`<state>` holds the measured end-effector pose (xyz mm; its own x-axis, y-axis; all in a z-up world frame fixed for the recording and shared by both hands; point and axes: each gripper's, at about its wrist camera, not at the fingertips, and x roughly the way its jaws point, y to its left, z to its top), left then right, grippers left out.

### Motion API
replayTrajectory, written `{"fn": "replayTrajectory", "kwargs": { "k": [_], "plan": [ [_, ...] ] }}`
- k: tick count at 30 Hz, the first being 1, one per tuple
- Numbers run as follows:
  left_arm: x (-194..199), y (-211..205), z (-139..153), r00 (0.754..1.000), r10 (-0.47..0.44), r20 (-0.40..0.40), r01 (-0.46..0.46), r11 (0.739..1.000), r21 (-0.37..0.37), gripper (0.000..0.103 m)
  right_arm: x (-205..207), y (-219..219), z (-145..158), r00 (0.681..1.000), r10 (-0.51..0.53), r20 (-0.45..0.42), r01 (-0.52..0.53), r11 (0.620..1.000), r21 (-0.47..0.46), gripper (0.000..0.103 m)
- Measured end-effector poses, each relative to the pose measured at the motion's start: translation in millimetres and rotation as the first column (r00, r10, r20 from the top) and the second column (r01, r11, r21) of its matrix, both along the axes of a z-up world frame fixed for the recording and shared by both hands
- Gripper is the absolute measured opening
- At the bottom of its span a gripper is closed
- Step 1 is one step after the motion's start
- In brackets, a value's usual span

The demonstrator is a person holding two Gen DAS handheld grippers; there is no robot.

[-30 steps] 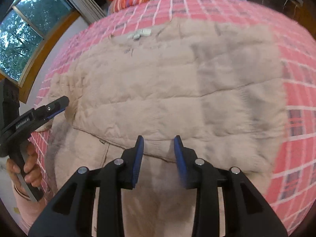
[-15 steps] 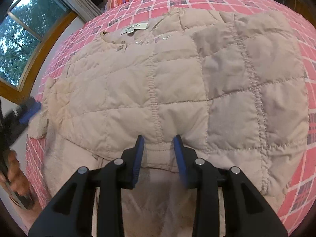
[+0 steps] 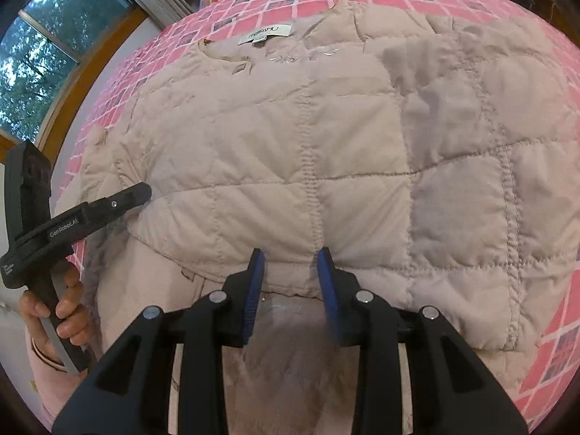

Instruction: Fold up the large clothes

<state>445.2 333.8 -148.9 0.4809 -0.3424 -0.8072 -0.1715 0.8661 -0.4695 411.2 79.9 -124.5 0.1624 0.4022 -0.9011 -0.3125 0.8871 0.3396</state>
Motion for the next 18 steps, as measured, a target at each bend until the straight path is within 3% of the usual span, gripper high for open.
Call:
{"fn": "replayTrajectory", "kwargs": {
  "k": [3, 6, 8, 10, 12, 14, 17, 18],
  "plan": [
    [-3.3, 0.6, 5.5, 1.000, 0.000, 0.010, 0.000, 1.000, -0.016, 0.026, -1.7, -0.9, 4.7, 1.000, -0.002, 0.004, 0.002, 1.000, -0.018, 0.030],
    [-29.2, 16.0, 25.9, 0.998, 0.010, 0.057, -0.005, 0.997, -0.080, 0.043, -14.4, 7.4, 23.1, 0.999, 0.027, 0.045, -0.028, 1.000, 0.006, 0.034],
    [-50.9, 33.1, 40.5, 0.994, 0.052, 0.093, -0.048, 0.998, -0.044, 0.076, -24.6, 21.1, 36.1, 0.994, 0.062, 0.087, -0.064, 0.998, 0.022, 0.063],
    [-79.8, 60.7, 53.8, 0.985, 0.107, 0.136, -0.110, 0.994, 0.016, 0.078, -34.8, 36.1, 44.6, 0.986, 0.105, 0.130, -0.105, 0.994, -0.006, 0.068],
    [-110.2, 96.9, 58.4, 0.974, 0.168, 0.150, -0.173, 0.985, 0.027, 0.079, -45.6, 56.6, 48.3, 0.976, 0.162, 0.143, -0.161, 0.987, -0.015, 0.068],
    [-140.0, 135.9, 58.2, 0.956, 0.256, 0.143, -0.263, 0.964, 0.032, 0.080, -51.7, 69.6, 47.2, 0.971, 0.195, 0.137, -0.197, 0.980, -0.003, 0.067],
    [-192.0, 206.5, 52.5, 0.892, 0.434, 0.123, -0.444, 0.893, 0.072, 0.080, -56.3, 90.5, 43.1, 0.962, 0.234, 0.140, -0.235, 0.972, -0.007, 0.067],
    [-210.8, 233.9, 48.3, 0.860, 0.498, 0.109, -0.508, 0.855, 0.101, 0.080, -55.8, 94.0, 41.1, 0.962, 0.234, 0.140, -0.235, 0.972, -0.011, 0.067]
  ]
}}
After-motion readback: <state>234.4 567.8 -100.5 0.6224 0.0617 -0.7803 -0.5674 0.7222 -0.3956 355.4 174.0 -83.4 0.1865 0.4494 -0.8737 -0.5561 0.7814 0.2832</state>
